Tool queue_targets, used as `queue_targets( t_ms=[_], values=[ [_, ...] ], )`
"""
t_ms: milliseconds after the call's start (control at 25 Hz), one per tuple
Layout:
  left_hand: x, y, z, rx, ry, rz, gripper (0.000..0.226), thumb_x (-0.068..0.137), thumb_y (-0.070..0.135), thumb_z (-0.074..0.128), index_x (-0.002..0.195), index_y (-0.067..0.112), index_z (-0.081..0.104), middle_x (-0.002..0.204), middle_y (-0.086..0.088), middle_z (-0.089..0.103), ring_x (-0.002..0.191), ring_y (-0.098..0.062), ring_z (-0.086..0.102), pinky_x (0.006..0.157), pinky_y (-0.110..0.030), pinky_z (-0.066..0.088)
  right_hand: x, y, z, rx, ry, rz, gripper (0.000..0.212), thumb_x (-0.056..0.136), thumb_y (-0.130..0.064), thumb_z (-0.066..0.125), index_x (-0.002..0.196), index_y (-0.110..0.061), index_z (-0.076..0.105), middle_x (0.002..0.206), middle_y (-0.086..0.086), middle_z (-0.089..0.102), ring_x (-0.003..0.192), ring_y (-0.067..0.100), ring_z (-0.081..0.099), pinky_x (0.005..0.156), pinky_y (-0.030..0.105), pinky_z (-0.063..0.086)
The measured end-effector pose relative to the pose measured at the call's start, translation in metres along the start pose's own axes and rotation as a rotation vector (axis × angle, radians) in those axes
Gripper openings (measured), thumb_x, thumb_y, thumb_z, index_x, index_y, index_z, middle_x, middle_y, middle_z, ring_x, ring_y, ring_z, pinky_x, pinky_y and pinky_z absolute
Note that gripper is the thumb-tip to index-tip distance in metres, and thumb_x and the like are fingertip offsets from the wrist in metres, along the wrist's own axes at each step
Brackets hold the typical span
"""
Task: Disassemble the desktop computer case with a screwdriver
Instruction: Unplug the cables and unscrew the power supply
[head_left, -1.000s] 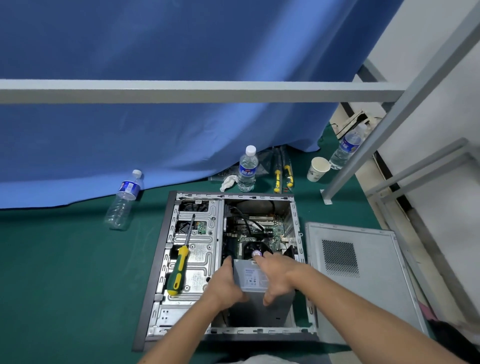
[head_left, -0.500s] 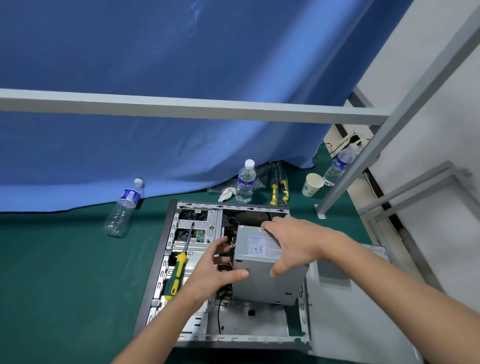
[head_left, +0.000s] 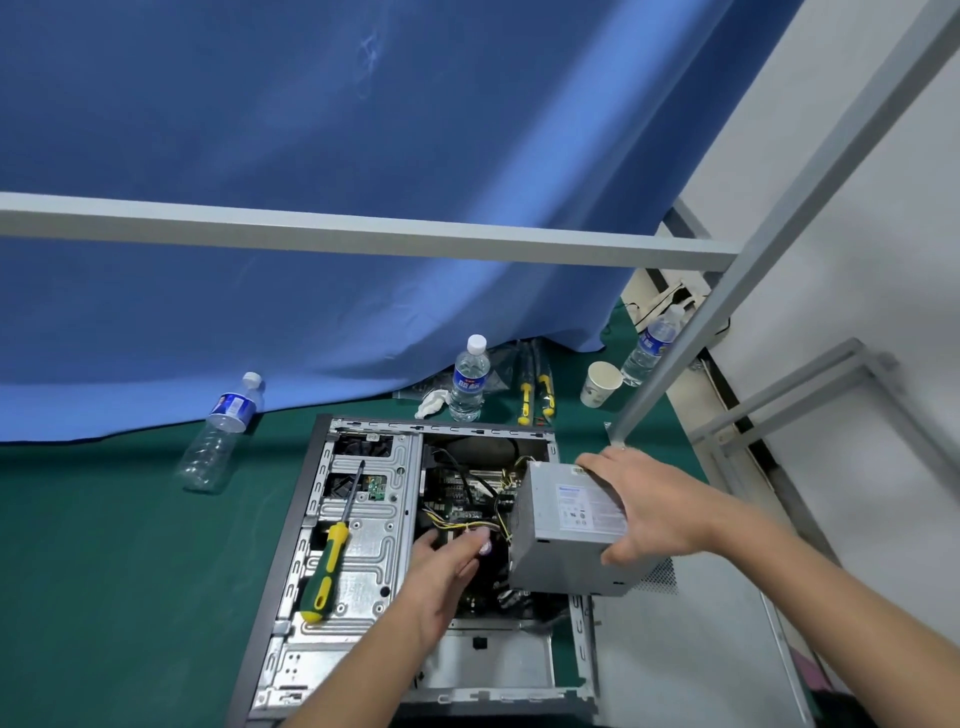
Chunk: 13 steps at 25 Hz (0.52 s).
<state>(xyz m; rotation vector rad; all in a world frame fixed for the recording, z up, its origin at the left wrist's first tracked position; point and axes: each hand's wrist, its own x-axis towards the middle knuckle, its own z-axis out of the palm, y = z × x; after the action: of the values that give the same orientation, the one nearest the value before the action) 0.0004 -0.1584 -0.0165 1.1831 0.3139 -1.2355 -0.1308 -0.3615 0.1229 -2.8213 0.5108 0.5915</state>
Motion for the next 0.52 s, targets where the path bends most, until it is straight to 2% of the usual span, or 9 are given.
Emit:
queue_targets(
  t_ms=[80, 120, 200, 280, 320, 400, 440, 520],
  values=[
    [0.008, -0.003, 0.009, -0.183, 0.084, -0.033, 0.072, 0.087, 0.007, 0.072, 0.146, -0.001, 0.033, 0.125, -0.019, 0.063, 0.116, -0.025, 0.06, 0.107, -0.034, 0.044, -0.006, 0.006, 0.009, 0.02, 0.016, 0.01, 0.107, 0.051, -0.064, 0.071, 0.143, -0.031, 0.027, 0.115, -0.013, 0.041, 0.106, 0.01, 0.04, 0.091, 0.033, 0.046],
    [0.011, -0.002, 0.015, -0.216, 0.114, -0.036, 0.054, 0.092, 0.009, 0.067, 0.139, -0.003, 0.043, 0.117, -0.017, 0.066, 0.108, -0.023, 0.063, 0.095, -0.029, 0.053, -0.008, 0.008, 0.012, 0.016, 0.022, 0.007, 0.107, 0.05, -0.064, 0.07, 0.142, -0.032, 0.026, 0.115, -0.014, 0.04, 0.105, 0.009, 0.039, 0.09, 0.032, 0.047],
    [0.013, 0.003, 0.026, -0.158, 0.149, -0.006, 0.025, 0.099, 0.01, 0.056, 0.121, -0.002, 0.055, 0.098, -0.011, 0.066, 0.083, -0.017, 0.062, 0.065, -0.018, 0.057, -0.011, 0.011, 0.019, 0.006, 0.034, -0.003, 0.107, 0.049, -0.062, 0.07, 0.142, -0.034, 0.023, 0.114, -0.015, 0.039, 0.104, 0.008, 0.038, 0.088, 0.032, 0.048],
    [0.009, 0.007, 0.035, 0.03, 0.146, 0.085, 0.014, 0.102, 0.006, 0.05, 0.114, 0.004, 0.056, 0.095, -0.009, 0.065, 0.074, -0.013, 0.057, 0.053, -0.015, 0.053, -0.011, 0.015, 0.023, -0.01, 0.034, -0.019, 0.108, 0.049, -0.061, 0.07, 0.143, -0.035, 0.022, 0.116, -0.014, 0.039, 0.104, 0.009, 0.037, 0.087, 0.033, 0.048],
    [0.006, 0.008, 0.037, 0.168, 0.137, 0.137, 0.013, 0.1, 0.003, 0.05, 0.111, 0.007, 0.056, 0.097, -0.01, 0.066, 0.074, -0.013, 0.057, 0.052, -0.017, 0.052, -0.011, 0.018, 0.023, -0.023, 0.035, -0.033, 0.108, 0.049, -0.06, 0.07, 0.143, -0.034, 0.022, 0.117, -0.014, 0.039, 0.103, 0.009, 0.037, 0.087, 0.031, 0.047],
    [0.0, 0.005, 0.037, 0.456, 0.128, 0.238, 0.014, 0.095, 0.001, 0.055, 0.102, 0.013, 0.059, 0.098, -0.009, 0.067, 0.076, -0.015, 0.057, 0.064, -0.028, 0.052, -0.01, 0.023, 0.024, -0.042, 0.042, -0.069, 0.108, 0.049, -0.06, 0.069, 0.143, -0.034, 0.023, 0.116, -0.014, 0.039, 0.102, 0.01, 0.038, 0.086, 0.027, 0.044],
    [-0.003, 0.002, 0.037, 0.566, 0.122, 0.276, 0.016, 0.093, 0.0, 0.056, 0.099, 0.015, 0.06, 0.097, -0.009, 0.067, 0.078, -0.018, 0.056, 0.072, -0.035, 0.051, -0.01, 0.025, 0.024, -0.045, 0.048, -0.086, 0.108, 0.049, -0.06, 0.069, 0.144, -0.034, 0.023, 0.117, -0.013, 0.039, 0.102, 0.01, 0.038, 0.086, 0.026, 0.042],
    [-0.003, 0.0, 0.039, 0.696, 0.069, 0.324, 0.025, 0.092, -0.002, 0.053, 0.101, 0.02, 0.062, 0.1, -0.008, 0.065, 0.082, -0.023, 0.056, 0.078, -0.041, 0.05, -0.008, 0.028, 0.026, -0.046, 0.058, -0.111, 0.108, 0.049, -0.061, 0.068, 0.144, -0.033, 0.023, 0.117, -0.013, 0.039, 0.1, 0.011, 0.037, 0.084, 0.024, 0.039]
  ],
)
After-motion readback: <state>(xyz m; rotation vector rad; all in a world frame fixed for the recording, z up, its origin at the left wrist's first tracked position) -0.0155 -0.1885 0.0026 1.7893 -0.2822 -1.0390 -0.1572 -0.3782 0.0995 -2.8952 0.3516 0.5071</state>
